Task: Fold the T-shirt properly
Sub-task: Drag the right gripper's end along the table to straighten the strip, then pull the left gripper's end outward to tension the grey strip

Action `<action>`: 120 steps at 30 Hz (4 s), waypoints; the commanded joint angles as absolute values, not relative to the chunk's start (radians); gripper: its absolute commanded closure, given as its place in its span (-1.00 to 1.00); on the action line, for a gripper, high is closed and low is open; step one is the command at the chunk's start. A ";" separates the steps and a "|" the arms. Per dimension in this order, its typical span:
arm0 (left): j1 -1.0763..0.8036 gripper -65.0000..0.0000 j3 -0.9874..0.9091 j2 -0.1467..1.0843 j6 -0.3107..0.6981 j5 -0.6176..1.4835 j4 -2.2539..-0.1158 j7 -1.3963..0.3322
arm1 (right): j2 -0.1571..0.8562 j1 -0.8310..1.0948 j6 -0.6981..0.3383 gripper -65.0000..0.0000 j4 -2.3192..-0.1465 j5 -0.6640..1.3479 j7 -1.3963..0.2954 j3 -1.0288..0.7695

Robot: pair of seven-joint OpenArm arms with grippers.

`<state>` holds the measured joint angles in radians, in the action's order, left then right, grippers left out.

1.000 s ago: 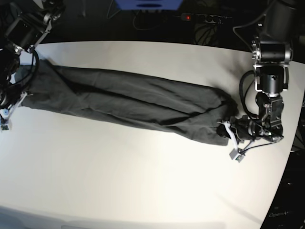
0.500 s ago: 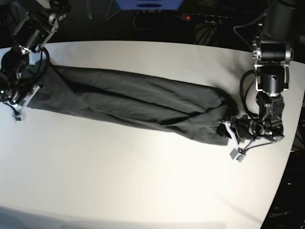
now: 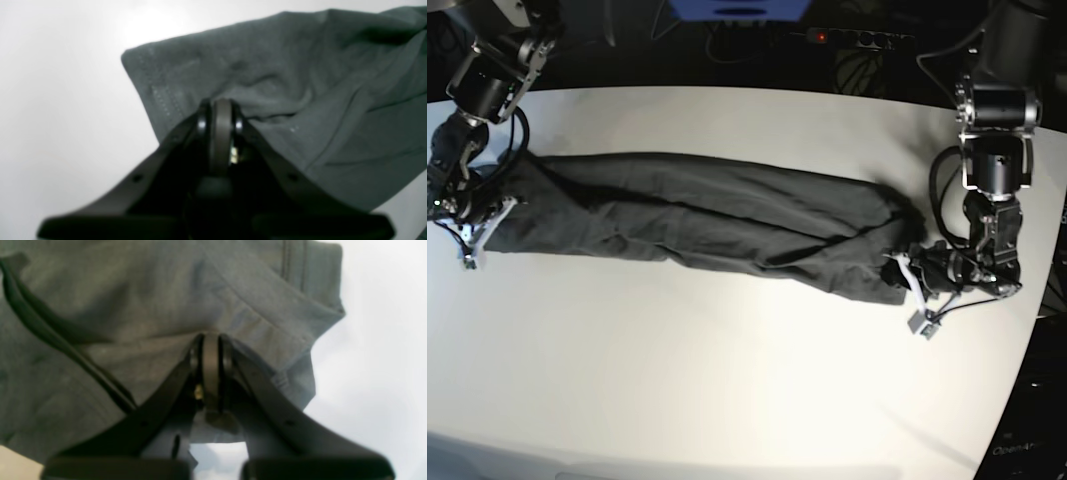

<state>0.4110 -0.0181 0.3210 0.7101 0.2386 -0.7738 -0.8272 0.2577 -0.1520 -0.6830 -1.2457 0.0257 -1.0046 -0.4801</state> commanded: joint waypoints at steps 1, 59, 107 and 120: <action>0.315 0.88 0.013 0.300 0.698 0.016 -0.756 -1.237 | 0.249 -0.151 -0.698 0.99 -1.233 0.038 -1.026 -0.472; 0.275 0.86 -0.179 0.199 0.698 0.022 -1.460 -1.396 | 0.223 -0.111 -0.698 0.99 -1.231 0.036 -0.995 -0.429; 0.065 0.03 -0.584 0.355 0.698 0.492 -1.225 -1.396 | 0.239 -0.091 -0.698 0.99 -1.234 0.036 -0.966 -0.407; 0.087 0.03 -0.588 0.317 0.698 0.486 -1.225 -1.396 | 0.237 -0.091 -0.698 0.99 -1.234 0.036 -0.966 -0.407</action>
